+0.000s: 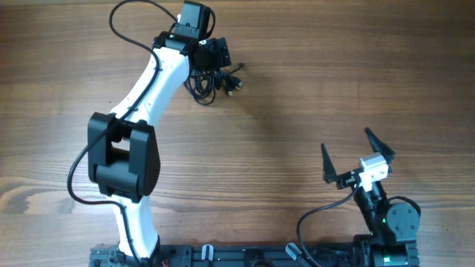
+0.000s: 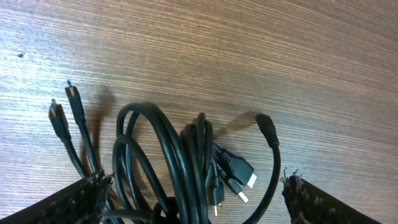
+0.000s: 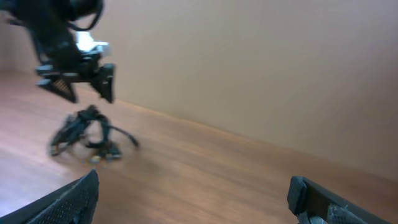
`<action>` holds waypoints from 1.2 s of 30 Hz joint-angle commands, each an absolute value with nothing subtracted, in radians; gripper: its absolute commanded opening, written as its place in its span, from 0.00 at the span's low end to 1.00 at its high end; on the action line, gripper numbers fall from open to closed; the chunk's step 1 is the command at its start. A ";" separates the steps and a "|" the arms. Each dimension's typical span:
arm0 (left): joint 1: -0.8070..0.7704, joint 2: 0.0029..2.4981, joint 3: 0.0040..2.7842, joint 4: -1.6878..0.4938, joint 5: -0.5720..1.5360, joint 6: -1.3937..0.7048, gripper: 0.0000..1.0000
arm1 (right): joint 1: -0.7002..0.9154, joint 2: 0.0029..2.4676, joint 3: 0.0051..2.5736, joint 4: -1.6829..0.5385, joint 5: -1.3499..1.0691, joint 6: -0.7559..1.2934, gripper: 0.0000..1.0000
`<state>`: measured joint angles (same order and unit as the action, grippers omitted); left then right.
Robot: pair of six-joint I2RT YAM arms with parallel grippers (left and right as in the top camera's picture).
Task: Untangle cables
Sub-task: 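Raise the right arm and swing the right gripper toward the held cables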
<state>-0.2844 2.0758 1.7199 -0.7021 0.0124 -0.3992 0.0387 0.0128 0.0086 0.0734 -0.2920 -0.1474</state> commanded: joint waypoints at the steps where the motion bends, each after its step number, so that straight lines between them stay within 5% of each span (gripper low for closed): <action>1: -0.261 1.992 1.732 -0.696 0.009 -0.344 0.94 | 0.041 0.010 0.091 0.063 -0.385 -0.040 1.00; 7: -0.254 1.930 1.732 -0.703 0.009 -0.344 0.96 | 0.041 0.102 0.329 -0.063 -0.446 -0.016 1.00; 19: -0.254 1.924 1.732 -0.724 0.009 -0.345 1.00 | 0.041 0.651 1.029 -0.760 -0.474 -0.173 1.00; 24: -0.266 1.931 1.732 -0.818 0.010 -0.382 0.98 | 0.041 0.796 1.055 -0.832 -0.537 0.030 1.00; 26: -0.274 1.943 1.732 -0.853 0.005 -0.383 0.97 | 0.041 0.838 1.054 -0.831 -0.565 0.030 0.88; 29: -0.279 1.990 1.732 -0.845 -0.011 -0.422 0.98 | 0.041 0.900 1.054 -0.800 -0.644 0.030 0.41; 31: -0.276 2.021 1.732 -0.811 -0.014 -0.435 0.98 | 0.041 0.938 1.054 -0.786 -0.708 0.030 0.23; 36: -0.270 2.085 1.732 -0.720 0.042 -0.461 0.97 | 0.042 1.020 1.054 -0.818 -0.742 0.052 0.27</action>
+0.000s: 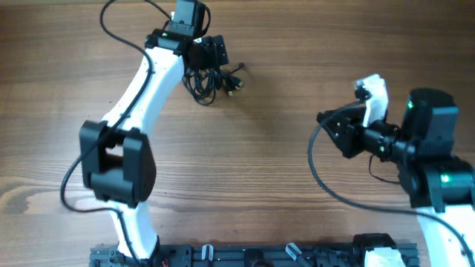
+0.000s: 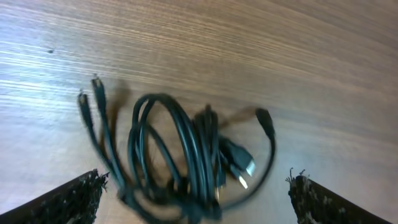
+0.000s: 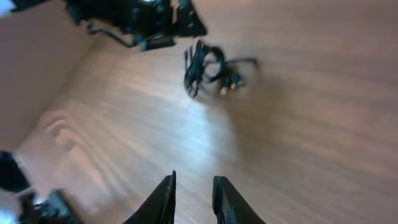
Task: Untangle cables
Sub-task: 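Raise the right arm and swing the right gripper toward the held cables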
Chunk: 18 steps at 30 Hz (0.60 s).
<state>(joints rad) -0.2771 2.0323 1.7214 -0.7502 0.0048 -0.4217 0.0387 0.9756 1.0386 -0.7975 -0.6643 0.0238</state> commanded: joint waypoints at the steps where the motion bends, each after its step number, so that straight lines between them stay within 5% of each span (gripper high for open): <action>1: -0.271 2.093 1.732 -0.709 0.069 -0.461 0.95 | 0.042 1.036 1.054 -0.827 -0.743 0.052 0.34; 4: -0.275 2.106 1.732 -0.678 0.104 -0.461 0.86 | 0.042 1.082 1.054 -0.840 -0.742 0.052 0.40; 8: -0.275 2.111 1.732 -0.665 0.104 -0.460 0.56 | 0.042 1.135 1.054 -0.834 -0.742 0.052 0.46; 12: -0.275 2.111 1.732 -0.670 0.132 -0.456 0.04 | 0.042 1.188 1.054 -0.807 -0.742 0.048 0.48; 18: -0.275 2.111 1.732 -0.681 0.381 -0.454 0.04 | 0.042 1.265 1.054 -0.728 -0.742 0.097 0.49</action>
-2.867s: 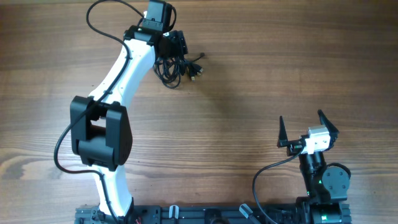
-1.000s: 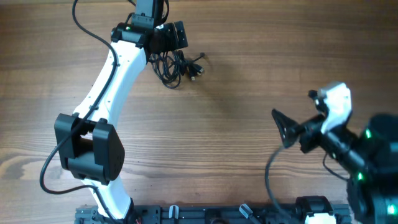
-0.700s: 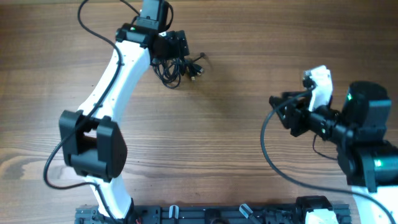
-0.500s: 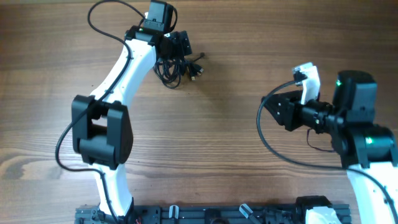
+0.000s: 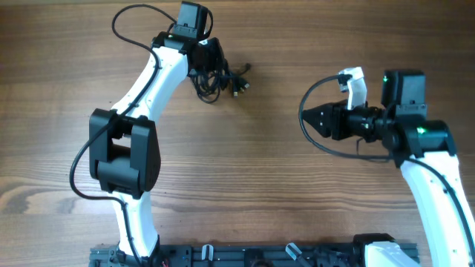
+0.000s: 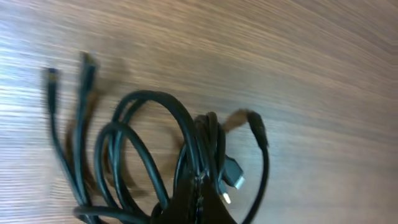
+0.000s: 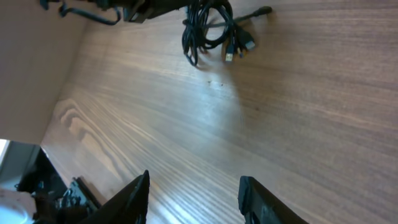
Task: Untangle cables
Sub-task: 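Raise the right arm and swing the right gripper toward the held cables, then bring the right gripper beside the left gripper onto the cable loops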
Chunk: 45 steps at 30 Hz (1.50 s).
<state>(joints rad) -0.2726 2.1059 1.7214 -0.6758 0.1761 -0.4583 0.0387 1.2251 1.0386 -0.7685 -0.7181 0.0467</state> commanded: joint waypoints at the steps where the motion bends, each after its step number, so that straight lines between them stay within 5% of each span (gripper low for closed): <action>1: -0.275 2.111 1.732 -0.681 0.416 -0.460 0.04 | 0.042 1.275 1.054 -0.717 -0.742 0.122 0.50; 10: -0.275 2.109 1.732 -0.766 0.535 -0.554 0.04 | 0.079 1.392 1.054 -0.517 -0.743 0.260 0.50; 15: -0.248 2.079 1.732 -0.638 0.535 -0.540 0.04 | 0.122 1.426 1.054 -0.442 -0.742 0.265 0.51; 16: -0.242 2.069 1.732 -0.615 0.534 -0.539 0.08 | 0.129 1.430 1.054 -0.429 -0.742 0.265 0.54; 18: -0.233 2.056 1.732 -0.579 0.518 -0.532 0.38 | 0.142 1.436 1.054 -0.396 -0.742 0.266 0.56; 26: -0.244 2.069 1.732 -0.647 0.066 -0.532 0.44 | 0.196 1.459 1.053 -0.332 -0.673 0.365 0.57; 31: -0.269 2.100 1.732 -0.629 0.112 -0.519 0.41 | 0.234 1.489 1.053 -0.296 -0.613 0.397 0.57; 34: -0.289 2.125 1.732 -0.641 0.111 -0.474 0.50 | 0.243 1.500 1.053 -0.256 -0.605 0.442 0.57; 38: -0.313 2.156 1.732 -0.701 0.116 -0.471 0.19 | 0.243 1.506 1.053 -0.226 -0.494 0.500 0.73; 45: -0.318 2.159 1.732 -0.705 0.359 -0.343 0.04 | 0.244 1.592 1.053 -0.191 -0.471 0.502 0.76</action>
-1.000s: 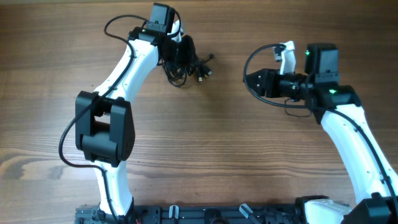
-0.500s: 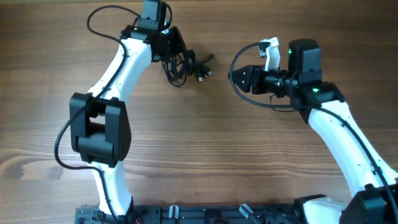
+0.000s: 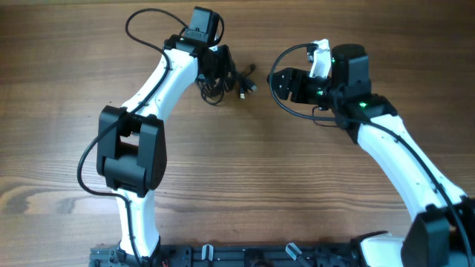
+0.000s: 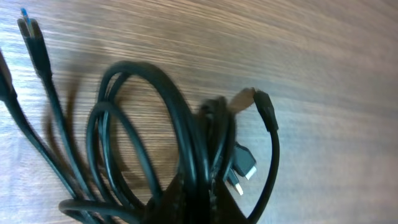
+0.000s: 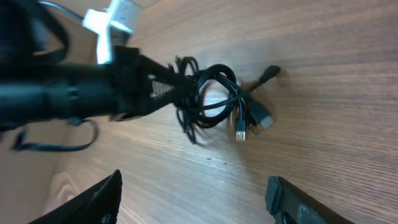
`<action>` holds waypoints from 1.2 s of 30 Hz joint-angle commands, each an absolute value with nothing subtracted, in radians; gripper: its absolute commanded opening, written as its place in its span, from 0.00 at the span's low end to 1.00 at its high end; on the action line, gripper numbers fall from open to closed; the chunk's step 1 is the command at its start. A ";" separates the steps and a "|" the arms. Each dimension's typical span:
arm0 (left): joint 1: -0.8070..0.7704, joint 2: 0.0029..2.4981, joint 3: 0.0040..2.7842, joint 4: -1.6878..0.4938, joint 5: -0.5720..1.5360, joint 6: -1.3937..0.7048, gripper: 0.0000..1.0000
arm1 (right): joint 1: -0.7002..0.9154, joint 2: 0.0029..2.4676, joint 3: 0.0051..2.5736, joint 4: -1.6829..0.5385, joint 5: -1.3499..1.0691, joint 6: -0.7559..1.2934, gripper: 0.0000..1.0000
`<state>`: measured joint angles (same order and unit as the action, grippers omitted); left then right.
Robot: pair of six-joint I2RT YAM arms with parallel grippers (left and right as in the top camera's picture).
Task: Untangle cables
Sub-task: 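Bring the right gripper beside the left gripper onto the cable loops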
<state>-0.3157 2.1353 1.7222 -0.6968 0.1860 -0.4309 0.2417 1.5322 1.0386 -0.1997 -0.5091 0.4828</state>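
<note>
A tangled bundle of black cables (image 3: 214, 87) lies at the far middle of the wooden table, its plugs (image 3: 249, 84) pointing right. In the left wrist view the loops (image 4: 137, 124) and two silver-tipped plugs (image 4: 239, 174) fill the frame. My left gripper (image 3: 217, 65) is shut on the bundle's strands, and its fingers (image 4: 196, 202) pinch them at the bottom edge. My right gripper (image 3: 276, 83) hovers just right of the plugs, open. The right wrist view shows the bundle (image 5: 214, 102) ahead of that gripper (image 5: 199, 202), with nothing between the fingers.
The left arm's own cable arcs (image 3: 141, 18) over the far left of the table. The right arm's cable loops (image 3: 286, 55) above its gripper. A black rail (image 3: 260, 256) runs along the front edge. Bare wood (image 3: 297, 185) lies in the middle.
My right gripper has moved up and left from mid-table to just right of the plugs, and its jaws are wider apart. My left gripper stays shut on the bundle, which has shifted slightly right.
First my left gripper was open over the bundle and my right arm sat at the front right. Then the right arm was raised with its jaws nearly together. Then the left was shut on the bundle. Now the right is open beside the plugs.
</note>
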 commanded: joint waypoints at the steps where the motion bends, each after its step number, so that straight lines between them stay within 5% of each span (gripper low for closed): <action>1: -0.316 2.159 1.732 -0.709 0.380 -0.344 0.04 | 0.244 1.615 1.053 -0.185 -0.472 0.521 0.75; 5: -0.308 2.159 1.732 -0.716 0.474 -0.344 0.04 | 0.244 1.685 1.053 -0.132 -0.485 0.583 0.52; 30: -0.291 2.159 1.732 -0.738 0.816 -0.274 0.04 | 0.285 1.779 1.028 0.100 -0.601 1.013 0.55; 36: -0.303 2.159 1.732 -0.749 0.931 -0.152 0.04 | 0.318 1.779 1.028 0.016 -0.556 1.070 0.38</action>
<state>-0.2939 2.1479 1.7222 -0.7490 0.8162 -0.2371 0.3069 1.7554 1.0367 0.0563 -0.5934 1.0142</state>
